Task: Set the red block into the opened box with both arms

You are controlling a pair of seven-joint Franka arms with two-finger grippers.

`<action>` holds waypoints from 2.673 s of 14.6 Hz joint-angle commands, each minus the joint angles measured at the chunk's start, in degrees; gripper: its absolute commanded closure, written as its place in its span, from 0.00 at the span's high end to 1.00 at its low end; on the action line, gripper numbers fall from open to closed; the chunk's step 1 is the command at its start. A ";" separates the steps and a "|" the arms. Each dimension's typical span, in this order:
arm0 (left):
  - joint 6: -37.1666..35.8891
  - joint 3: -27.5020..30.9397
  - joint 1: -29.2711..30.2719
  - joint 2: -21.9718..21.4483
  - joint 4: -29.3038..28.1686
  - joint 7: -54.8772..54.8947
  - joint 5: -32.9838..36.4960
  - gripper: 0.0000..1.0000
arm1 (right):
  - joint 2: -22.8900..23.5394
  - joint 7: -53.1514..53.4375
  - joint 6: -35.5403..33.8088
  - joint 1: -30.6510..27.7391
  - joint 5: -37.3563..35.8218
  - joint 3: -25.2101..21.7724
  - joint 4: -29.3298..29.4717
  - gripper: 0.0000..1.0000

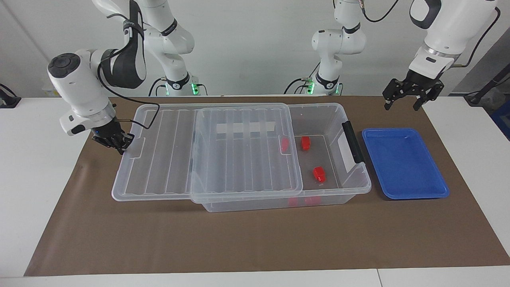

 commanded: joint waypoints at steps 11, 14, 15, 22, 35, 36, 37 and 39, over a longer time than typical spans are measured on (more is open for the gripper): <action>-1.44 0.92 -3.46 -1.45 0.63 -0.71 1.17 1.00 | -2.64 1.31 -4.32 10.42 1.50 0.94 -2.34 0.00; -1.52 1.01 -3.46 -1.45 0.63 -0.71 1.26 1.00 | -2.82 3.15 -4.14 12.80 3.01 0.85 -2.43 0.00; -1.61 1.01 -3.46 -1.45 0.63 -0.71 1.26 1.00 | -2.90 4.37 -4.23 13.24 3.01 0.94 -2.43 0.00; -1.17 1.10 -3.02 -1.45 0.46 -0.62 1.26 1.00 | -3.25 7.90 -4.32 16.41 3.09 1.03 -2.87 0.00; -1.79 3.21 -2.67 -1.54 0.81 -0.36 1.70 1.00 | -3.78 8.69 -4.23 17.99 5.38 1.11 -3.66 0.00; -1.79 3.03 -2.67 -1.63 0.64 -0.44 1.79 1.00 | -3.78 8.69 -4.23 18.08 5.38 1.11 -3.75 0.00; -1.61 2.86 -2.76 -1.80 0.55 -0.44 1.79 1.00 | -3.78 8.69 -4.23 18.08 5.38 1.11 -3.75 0.00; -1.52 3.03 -2.67 -1.89 0.37 -0.44 1.70 1.00 | -3.78 8.60 -4.23 17.99 5.29 1.11 -3.58 0.00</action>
